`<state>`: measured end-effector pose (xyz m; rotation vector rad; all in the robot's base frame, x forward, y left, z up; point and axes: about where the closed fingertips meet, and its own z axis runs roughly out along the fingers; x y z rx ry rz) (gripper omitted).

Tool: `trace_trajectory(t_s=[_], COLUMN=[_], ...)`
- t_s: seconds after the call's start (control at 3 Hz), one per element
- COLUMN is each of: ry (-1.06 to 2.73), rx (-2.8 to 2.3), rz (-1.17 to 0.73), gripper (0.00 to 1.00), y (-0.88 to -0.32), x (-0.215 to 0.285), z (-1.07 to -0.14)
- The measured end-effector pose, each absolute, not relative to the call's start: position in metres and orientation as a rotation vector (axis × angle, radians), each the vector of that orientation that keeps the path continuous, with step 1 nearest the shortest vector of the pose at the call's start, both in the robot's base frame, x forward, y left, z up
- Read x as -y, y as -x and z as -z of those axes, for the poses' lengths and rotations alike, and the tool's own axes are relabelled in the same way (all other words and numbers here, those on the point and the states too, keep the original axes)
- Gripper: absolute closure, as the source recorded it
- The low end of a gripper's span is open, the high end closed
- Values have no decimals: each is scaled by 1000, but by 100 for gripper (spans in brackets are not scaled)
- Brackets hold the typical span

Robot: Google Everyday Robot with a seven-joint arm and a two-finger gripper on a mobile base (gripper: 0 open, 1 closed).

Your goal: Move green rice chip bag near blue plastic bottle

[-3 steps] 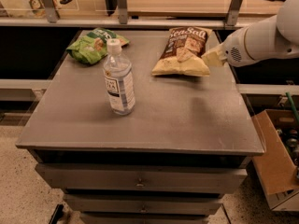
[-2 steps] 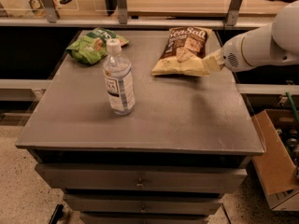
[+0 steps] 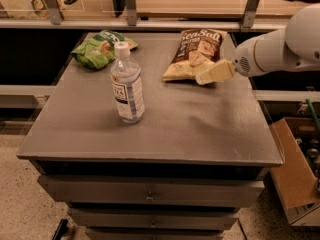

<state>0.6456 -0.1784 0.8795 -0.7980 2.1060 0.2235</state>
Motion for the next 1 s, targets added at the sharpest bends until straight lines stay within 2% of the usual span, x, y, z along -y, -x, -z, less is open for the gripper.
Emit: trace_trajectory(t_s=[1.0], ry=[780], rx=[-2086], rz=[-275], gripper=[0], y=[-675], x=[156], z=[-867])
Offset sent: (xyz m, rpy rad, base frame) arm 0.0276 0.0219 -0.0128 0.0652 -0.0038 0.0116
